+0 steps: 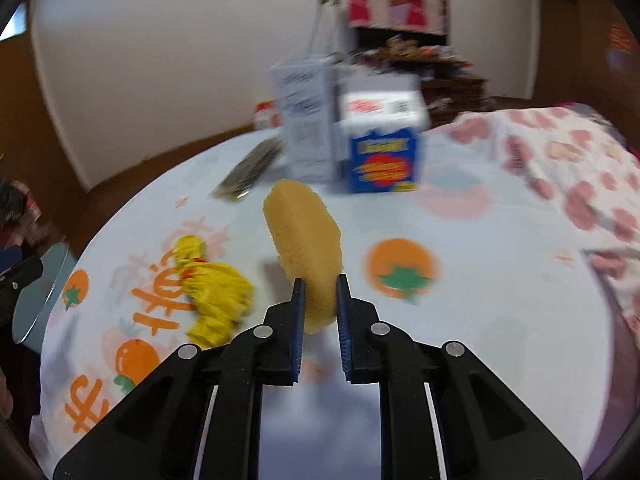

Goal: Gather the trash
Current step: 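Move both grippers back over the yellow wrapper and sponge on the table, then grasp the yellow sponge with the right gripper while the left gripper grasps the yellow wrapper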

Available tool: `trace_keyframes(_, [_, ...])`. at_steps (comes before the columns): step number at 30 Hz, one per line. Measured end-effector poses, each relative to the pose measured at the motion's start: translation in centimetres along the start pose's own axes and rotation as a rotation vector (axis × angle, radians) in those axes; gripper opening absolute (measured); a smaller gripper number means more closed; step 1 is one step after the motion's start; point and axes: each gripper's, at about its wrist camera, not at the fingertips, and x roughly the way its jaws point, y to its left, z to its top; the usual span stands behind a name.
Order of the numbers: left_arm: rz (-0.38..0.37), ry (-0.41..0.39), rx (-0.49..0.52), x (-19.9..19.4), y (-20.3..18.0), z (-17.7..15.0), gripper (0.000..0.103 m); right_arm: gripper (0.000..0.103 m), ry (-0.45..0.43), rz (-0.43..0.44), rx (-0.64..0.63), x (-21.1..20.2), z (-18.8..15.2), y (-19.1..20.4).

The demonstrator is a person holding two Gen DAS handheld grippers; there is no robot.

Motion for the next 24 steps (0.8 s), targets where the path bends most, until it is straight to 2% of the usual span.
trace_keyframes(8, [-0.040,0.002,0.077,1.4,-9.0,1.0,0.084,0.016,-0.058,-0.163,0.084,-4.7,-2.5,-5.8])
trace_keyframes(15, [-0.022,0.056,0.120,4.9,-15.5,1.2,0.088,0.016,-0.067,-0.174,0.134,-4.7,-3.8,-8.3])
trace_keyframes(20, [0.012,0.118,0.159,7.8,-17.7,1.2,0.092,0.016,-0.075,-0.156,0.143,-4.6,-3.8,-8.5])
trace_keyframes(24, [0.011,0.133,0.195,7.6,-16.3,0.3,0.092,0.016,-0.076,-0.144,0.144,-4.6,-3.8,-8.6])
